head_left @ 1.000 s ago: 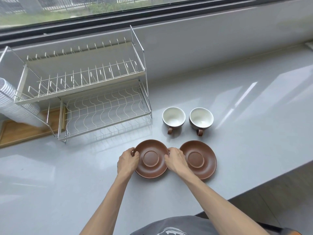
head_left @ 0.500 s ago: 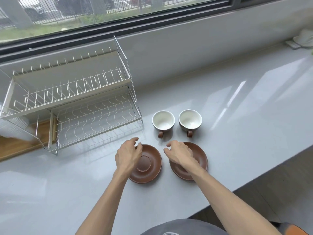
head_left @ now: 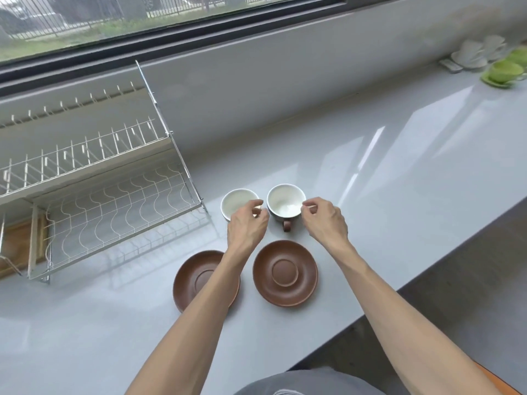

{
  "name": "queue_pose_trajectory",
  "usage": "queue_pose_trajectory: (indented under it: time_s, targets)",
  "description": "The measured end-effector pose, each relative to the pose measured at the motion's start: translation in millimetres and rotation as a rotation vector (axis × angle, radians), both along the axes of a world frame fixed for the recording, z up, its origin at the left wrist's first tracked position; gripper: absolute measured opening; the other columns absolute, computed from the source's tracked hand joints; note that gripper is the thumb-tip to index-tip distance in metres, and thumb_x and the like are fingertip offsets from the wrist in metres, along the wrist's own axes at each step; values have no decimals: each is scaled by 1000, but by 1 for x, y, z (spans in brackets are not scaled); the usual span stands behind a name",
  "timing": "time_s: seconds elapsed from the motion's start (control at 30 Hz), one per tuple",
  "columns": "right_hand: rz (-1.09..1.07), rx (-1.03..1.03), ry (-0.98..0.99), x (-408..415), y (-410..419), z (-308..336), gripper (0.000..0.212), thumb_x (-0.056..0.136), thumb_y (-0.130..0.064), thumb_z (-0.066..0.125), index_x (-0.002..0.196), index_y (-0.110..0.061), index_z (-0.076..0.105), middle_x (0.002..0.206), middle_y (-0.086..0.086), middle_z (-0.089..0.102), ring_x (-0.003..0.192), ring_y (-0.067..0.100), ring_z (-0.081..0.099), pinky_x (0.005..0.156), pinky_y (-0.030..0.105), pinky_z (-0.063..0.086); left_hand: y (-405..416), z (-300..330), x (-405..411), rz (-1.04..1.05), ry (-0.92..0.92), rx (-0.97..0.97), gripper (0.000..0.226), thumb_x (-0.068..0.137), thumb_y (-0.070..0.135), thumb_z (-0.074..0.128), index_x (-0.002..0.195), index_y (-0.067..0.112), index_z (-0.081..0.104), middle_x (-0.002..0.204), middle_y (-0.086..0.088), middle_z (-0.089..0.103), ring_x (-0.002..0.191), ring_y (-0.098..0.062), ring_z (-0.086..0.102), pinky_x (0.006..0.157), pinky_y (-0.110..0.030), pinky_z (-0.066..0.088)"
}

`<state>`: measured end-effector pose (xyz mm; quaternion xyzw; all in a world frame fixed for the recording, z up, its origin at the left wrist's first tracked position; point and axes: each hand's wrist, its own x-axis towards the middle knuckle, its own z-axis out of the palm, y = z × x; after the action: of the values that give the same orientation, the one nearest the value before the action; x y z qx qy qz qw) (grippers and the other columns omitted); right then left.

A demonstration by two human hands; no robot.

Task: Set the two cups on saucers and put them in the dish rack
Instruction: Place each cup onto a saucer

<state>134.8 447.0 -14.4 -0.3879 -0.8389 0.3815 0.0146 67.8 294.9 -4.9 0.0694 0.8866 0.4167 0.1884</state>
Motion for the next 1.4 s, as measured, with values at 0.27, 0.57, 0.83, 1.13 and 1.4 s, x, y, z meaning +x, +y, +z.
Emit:
queue_pose_trajectory:
  time_s: [0.27, 0.57, 0.83, 1.13, 1.4]
  targets:
    - [8, -42, -28, -14, 28, -13, 45, 99, -34, 48, 141, -19, 52, 130, 0, 67, 109, 34, 69, 100, 39, 46, 36, -19, -9, 0, -54, -68, 53, 95, 31, 50, 146, 20, 50, 144, -5, 60, 131, -27, 55, 109, -41, 42]
    - [49, -123, -83, -38, 34, -32, 49, 101, -28, 46, 147, -12, 47, 135, 8, 64, 111, 40, 68, 103, 46, 50, 58, -34, -22, -51, 5, -132, 39, 97, 21, 45, 132, 6, 55, 118, -19, 67, 114, -40, 59, 90, -40, 41]
    - [-5, -257, -76, -47, 31, -44, 48, 99, -14, 39, 145, -8, 48, 132, 14, 63, 90, 37, 75, 87, 44, 62, 68, -42, -32, -81, -94, -180, 29, 97, 16, 41, 122, 1, 47, 109, -19, 62, 106, -40, 58, 79, -38, 37]
    - [-13, -221, -73, -48, 28, -43, 31, 92, -5, 39, 109, 4, 64, 97, 24, 70, 79, 41, 75, 82, 52, 61, 65, -41, -33, -35, -173, -157, 36, 90, 3, 38, 124, 8, 50, 112, -18, 65, 102, -44, 65, 90, -46, 51]
    - [-46, -210, -21, -33, 26, -28, 35, 92, -6, 42, 118, 6, 62, 103, 26, 72, 85, 43, 75, 81, 52, 62, 57, -29, -23, 4, -144, -20, 48, 93, 12, 45, 141, 18, 47, 130, -11, 64, 108, -42, 66, 99, -49, 52]
